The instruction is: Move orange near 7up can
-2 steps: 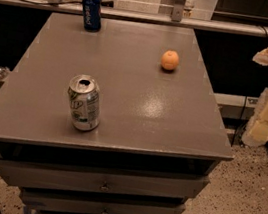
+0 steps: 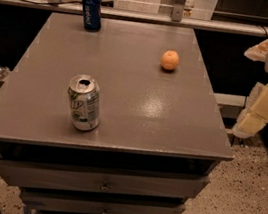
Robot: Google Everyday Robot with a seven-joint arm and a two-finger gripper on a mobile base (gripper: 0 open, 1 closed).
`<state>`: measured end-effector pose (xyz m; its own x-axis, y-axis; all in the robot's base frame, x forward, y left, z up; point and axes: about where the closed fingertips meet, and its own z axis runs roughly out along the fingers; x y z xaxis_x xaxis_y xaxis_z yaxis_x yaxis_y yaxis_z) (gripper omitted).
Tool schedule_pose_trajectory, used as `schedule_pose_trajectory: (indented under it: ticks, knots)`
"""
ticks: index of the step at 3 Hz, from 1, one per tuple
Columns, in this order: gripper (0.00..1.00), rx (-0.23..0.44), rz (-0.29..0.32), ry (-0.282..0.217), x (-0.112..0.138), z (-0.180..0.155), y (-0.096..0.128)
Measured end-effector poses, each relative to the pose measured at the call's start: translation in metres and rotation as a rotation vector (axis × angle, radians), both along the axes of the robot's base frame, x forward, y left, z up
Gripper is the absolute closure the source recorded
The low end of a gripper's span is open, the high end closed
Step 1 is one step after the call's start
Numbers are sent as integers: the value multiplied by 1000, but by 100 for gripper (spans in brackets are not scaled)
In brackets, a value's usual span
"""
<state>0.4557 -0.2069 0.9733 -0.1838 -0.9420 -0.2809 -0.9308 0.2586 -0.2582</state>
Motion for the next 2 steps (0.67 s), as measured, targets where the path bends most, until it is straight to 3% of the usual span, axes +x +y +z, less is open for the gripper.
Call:
schedule_pose_trajectory:
  ticks: [2]
  knots:
    - [0,218,38,-98,85,-21,30]
